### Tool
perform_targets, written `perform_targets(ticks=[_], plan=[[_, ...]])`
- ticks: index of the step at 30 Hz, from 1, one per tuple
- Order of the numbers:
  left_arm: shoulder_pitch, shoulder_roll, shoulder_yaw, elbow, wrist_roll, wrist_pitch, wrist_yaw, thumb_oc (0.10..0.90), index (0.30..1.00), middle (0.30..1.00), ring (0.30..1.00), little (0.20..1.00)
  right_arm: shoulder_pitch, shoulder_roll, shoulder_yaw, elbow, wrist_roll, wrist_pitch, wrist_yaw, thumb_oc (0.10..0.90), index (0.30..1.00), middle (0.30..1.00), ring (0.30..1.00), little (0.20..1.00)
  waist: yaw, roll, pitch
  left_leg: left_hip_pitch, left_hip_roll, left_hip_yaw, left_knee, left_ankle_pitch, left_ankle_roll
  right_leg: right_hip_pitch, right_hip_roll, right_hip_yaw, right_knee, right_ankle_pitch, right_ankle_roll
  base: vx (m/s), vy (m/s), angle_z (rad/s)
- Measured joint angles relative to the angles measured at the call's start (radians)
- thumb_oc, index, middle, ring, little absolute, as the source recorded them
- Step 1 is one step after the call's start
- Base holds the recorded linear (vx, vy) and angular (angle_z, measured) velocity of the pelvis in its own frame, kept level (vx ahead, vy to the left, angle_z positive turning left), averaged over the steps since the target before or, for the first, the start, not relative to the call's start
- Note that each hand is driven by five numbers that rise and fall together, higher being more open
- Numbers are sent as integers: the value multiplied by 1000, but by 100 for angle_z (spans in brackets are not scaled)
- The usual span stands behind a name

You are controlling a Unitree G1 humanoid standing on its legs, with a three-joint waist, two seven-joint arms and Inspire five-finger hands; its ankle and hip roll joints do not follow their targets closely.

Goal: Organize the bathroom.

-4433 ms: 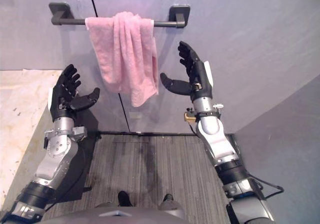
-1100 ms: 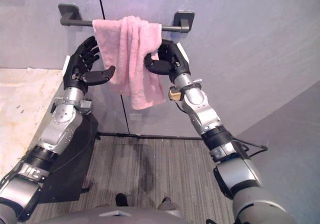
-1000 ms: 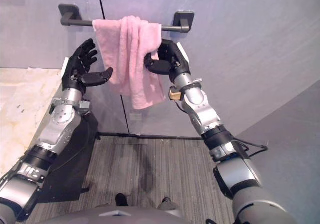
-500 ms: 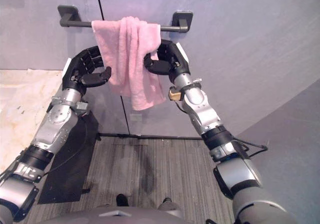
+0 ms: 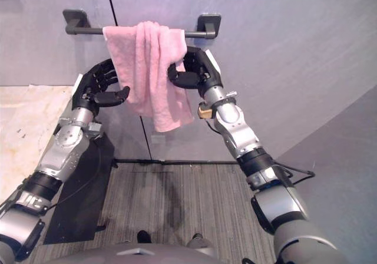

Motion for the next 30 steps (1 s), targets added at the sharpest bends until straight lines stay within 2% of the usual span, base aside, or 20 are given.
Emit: perform_targets(ticks=[10, 16, 22, 30], plan=[[-1, 18, 14, 0, 5, -8, 19, 400, 300, 300, 300, 300, 2, 1, 0, -8, 0, 0, 0, 400, 300, 300, 300, 300, -10, 0, 0, 1, 0, 1, 0, 0, 0, 0, 0, 2, 1, 0, 0, 0, 0, 0], [0, 17, 23, 1, 8, -31, 113, 400, 300, 300, 300, 300, 19, 15, -11, -12, 0, -3, -16, 400, 300, 300, 300, 300, -15, 0, 0, 1, 0, 2, 0, 0, 0, 0, 0, 1, 1, 0, 0, 0, 0, 0], [46, -132, 108, -5, 10, -117, 304, 400, 300, 300, 300, 300, 127, 136, -61, -63, 0, -71, -151, 400, 300, 300, 300, 300, -12, 0, 0, 3, 0, 1, 0, -3, 0, 0, 0, 2, 3, 0, 0, -5, 2, 0], [87, -200, 108, -14, 11, -131, 397, 400, 300, 300, 300, 300, 189, 229, -72, -81, 4, -127, -301, 400, 300, 300, 300, 300, -10, 0, 0, 15, 0, 0, 0, -9, 5, -1, -6, 6, 30, 0, 0, -1, 2, 0]])
